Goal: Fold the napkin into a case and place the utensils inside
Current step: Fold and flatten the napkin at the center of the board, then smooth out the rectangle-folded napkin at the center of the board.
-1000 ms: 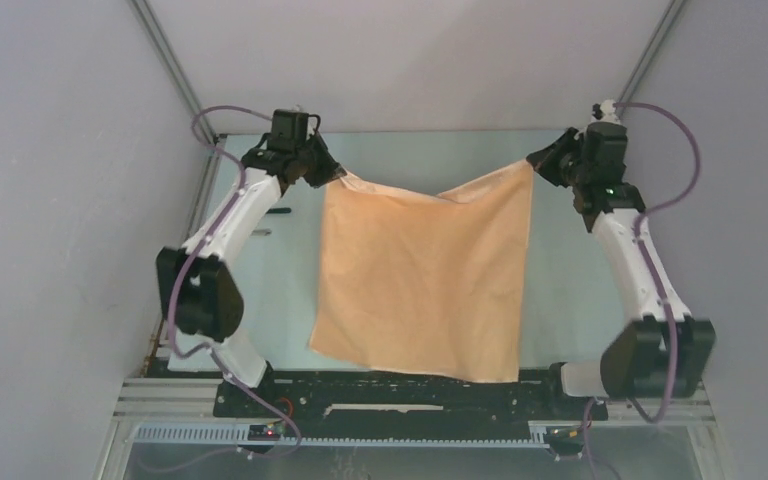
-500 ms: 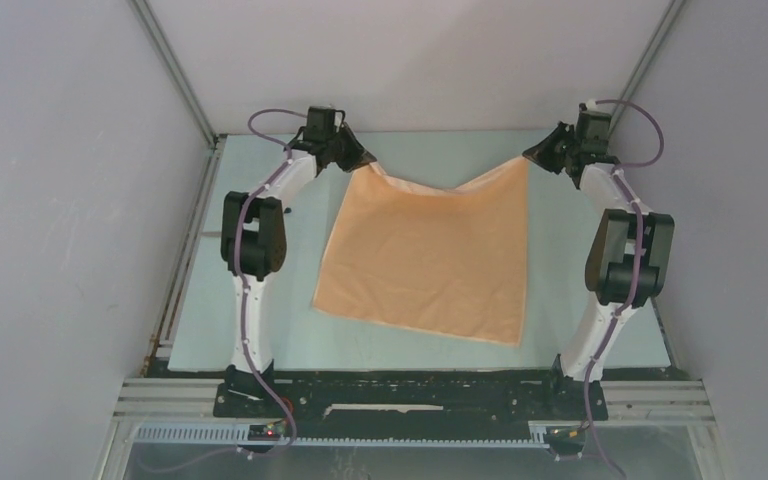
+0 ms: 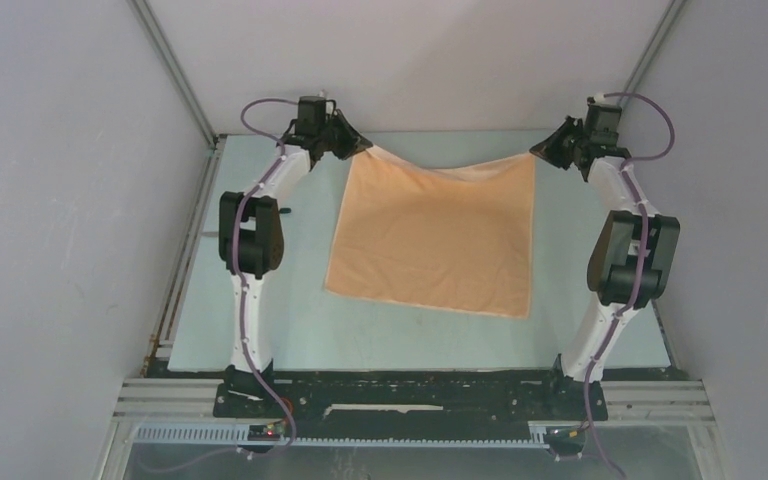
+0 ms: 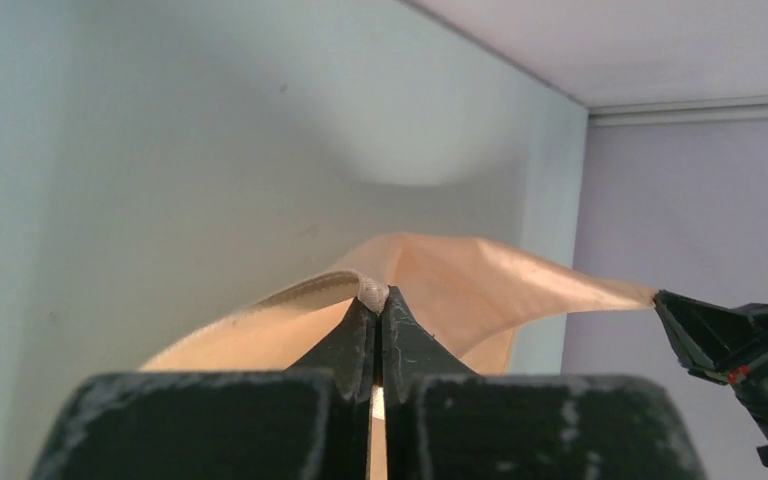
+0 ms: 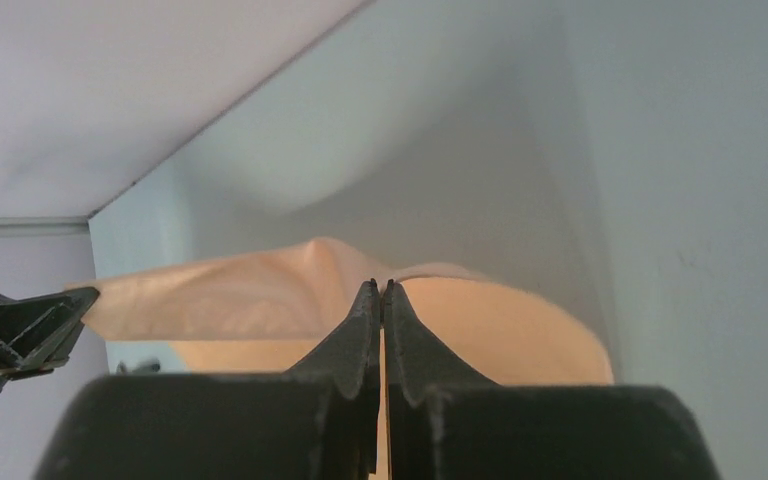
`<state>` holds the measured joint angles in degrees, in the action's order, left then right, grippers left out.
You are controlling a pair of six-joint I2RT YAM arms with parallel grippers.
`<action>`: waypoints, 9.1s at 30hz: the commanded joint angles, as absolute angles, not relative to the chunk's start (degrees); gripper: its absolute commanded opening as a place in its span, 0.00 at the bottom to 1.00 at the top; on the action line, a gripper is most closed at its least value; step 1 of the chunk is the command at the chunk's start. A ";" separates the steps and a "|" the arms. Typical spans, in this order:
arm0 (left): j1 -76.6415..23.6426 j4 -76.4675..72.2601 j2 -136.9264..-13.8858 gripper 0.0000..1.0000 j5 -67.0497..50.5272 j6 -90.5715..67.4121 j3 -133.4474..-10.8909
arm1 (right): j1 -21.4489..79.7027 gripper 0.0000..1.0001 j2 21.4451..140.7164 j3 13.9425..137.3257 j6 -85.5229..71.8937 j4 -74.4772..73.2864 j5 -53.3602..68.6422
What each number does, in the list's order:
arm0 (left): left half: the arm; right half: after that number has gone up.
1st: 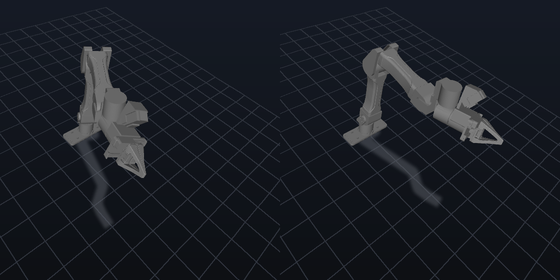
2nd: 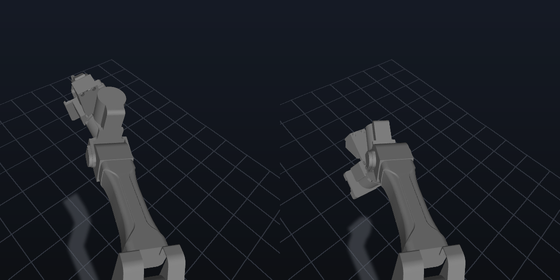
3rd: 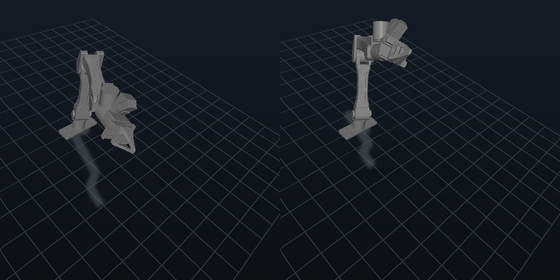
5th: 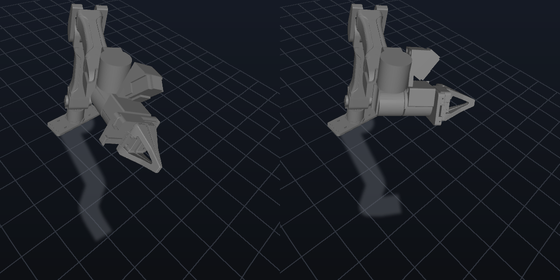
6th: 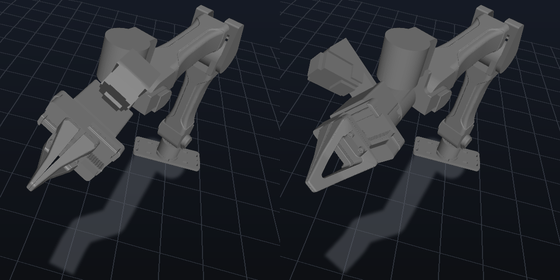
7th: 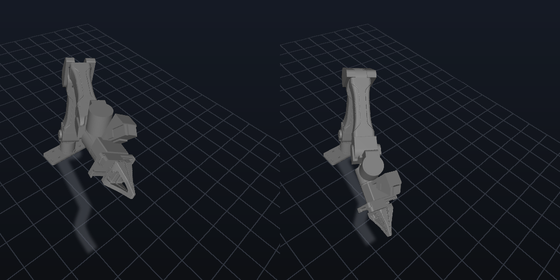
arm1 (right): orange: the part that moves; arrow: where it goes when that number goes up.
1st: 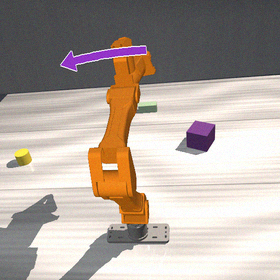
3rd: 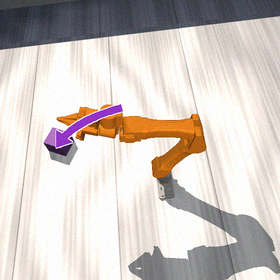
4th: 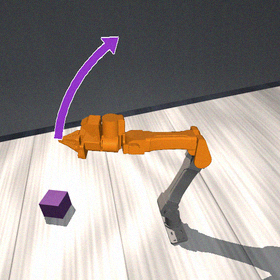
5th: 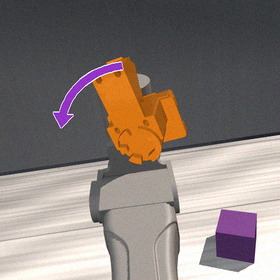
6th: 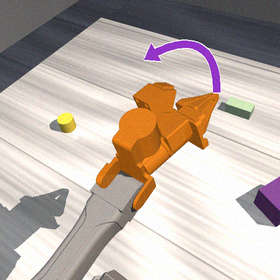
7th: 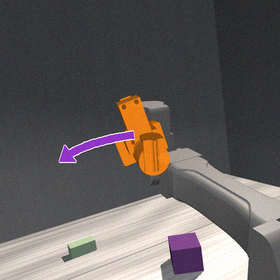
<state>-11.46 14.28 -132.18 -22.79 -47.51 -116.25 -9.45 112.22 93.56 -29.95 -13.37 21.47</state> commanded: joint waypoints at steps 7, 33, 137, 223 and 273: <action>-9.31 35.33 -117.38 0.00 -20.70 -38.61 -102.70 | -8.38 0.00 87.82 74.21 -32.46 -32.54 21.07; -14.37 41.07 -102.35 0.00 -16.80 -25.10 -69.27 | -7.77 0.00 67.06 38.39 -30.10 -33.63 13.50; -13.10 35.45 -93.83 0.89 -23.53 -19.71 -59.47 | -0.18 0.59 56.95 32.17 -35.85 -34.54 7.99; -16.17 30.50 -102.27 0.83 -17.64 -29.36 -63.73 | 0.44 0.73 65.26 29.18 -35.18 -27.08 7.98; -9.21 3.95 -117.48 0.89 -29.96 -50.81 -81.33 | -9.94 0.95 94.13 58.24 -32.07 -9.80 29.30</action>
